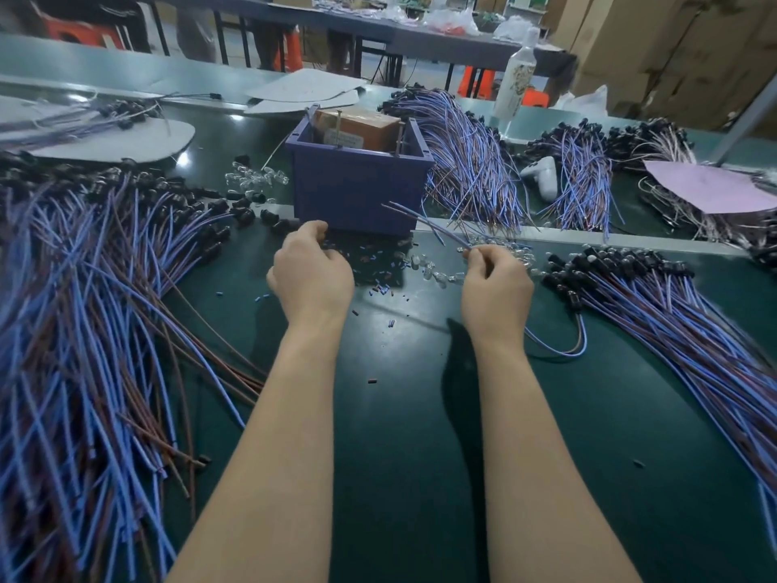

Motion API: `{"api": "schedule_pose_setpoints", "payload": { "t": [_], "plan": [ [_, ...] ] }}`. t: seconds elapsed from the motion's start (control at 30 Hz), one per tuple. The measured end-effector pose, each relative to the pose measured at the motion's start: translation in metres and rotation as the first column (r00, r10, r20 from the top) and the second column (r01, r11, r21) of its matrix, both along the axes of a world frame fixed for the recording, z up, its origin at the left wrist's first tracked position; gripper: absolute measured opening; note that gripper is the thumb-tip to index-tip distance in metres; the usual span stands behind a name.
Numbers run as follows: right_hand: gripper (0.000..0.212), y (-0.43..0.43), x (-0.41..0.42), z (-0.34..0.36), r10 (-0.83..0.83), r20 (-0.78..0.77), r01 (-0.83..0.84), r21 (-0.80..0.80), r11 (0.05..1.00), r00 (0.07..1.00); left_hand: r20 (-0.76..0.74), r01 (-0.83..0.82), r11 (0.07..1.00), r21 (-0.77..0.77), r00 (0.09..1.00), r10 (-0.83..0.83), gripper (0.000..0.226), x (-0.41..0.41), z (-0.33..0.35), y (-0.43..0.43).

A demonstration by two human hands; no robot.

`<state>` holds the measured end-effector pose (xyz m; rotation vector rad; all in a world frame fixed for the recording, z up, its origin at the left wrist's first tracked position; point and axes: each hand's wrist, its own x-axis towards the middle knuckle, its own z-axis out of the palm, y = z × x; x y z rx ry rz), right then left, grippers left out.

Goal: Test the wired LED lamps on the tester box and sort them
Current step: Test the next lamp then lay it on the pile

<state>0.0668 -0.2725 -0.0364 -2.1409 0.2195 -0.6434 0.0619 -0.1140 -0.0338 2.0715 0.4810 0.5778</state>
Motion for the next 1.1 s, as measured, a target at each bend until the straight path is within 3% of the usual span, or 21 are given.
{"api": "schedule_pose_setpoints", "payload": {
  "t": [0.1, 0.23, 0.37, 0.43, 0.57, 0.7, 0.83, 1.0, 1.1],
  "plan": [
    [0.022, 0.002, -0.001, 0.0, 0.036, 0.004, -0.036, 0.022, 0.999, 0.999, 0.011, 0.054, 0.998, 0.028, 0.998, -0.054, 0.034, 0.003, -0.002, -0.002],
    [0.02, 0.007, -0.003, 0.001, 0.146, -0.024, -0.145, 0.028, 0.989, 0.989, 0.136, 0.21, 0.949, -0.236, 0.974, -0.181, 0.031, 0.002, -0.001, -0.013],
    [0.015, 0.007, -0.004, 0.001, 0.232, -0.065, -0.23, 0.04, 0.972, 0.971, 0.207, 0.238, 0.786, -0.571, 0.968, -0.143, 0.021, 0.005, -0.001, -0.014],
    [0.014, 0.007, -0.004, 0.001, 0.254, -0.083, -0.252, 0.042, 0.967, 0.964, 0.223, 0.235, 0.737, -0.634, 0.968, -0.116, 0.007, 0.006, -0.001, -0.013],
    [0.015, 0.01, -0.005, 0.002, 0.315, -0.097, -0.308, 0.073, 0.948, 0.944, 0.228, 0.258, 0.619, -0.742, 0.965, -0.129, 0.014, 0.006, 0.0, -0.011],
    [0.012, 0.022, -0.006, 0.003, 0.39, -0.067, -0.38, 0.121, 0.917, 0.918, 0.221, 0.394, 0.579, -0.713, 0.911, -0.347, 0.013, 0.001, 0.002, -0.023],
    [0.012, 0.035, -0.008, 0.0, 0.422, -0.052, -0.408, 0.168, 0.897, 0.905, 0.205, 0.438, 0.633, -0.638, 0.889, -0.409, 0.006, -0.001, 0.002, -0.027],
    [0.019, 0.039, -0.008, -0.001, 0.432, -0.121, -0.42, 0.113, 0.9, 0.894, 0.204, 0.342, 0.682, -0.647, 0.939, -0.277, 0.004, 0.002, -0.001, -0.025],
    [0.019, 0.036, -0.007, -0.004, 0.389, -0.195, -0.396, 0.003, 0.918, 0.9, 0.29, 0.279, 0.633, -0.723, 0.953, -0.088, 0.007, 0.003, 0.001, -0.022]
  ]
}}
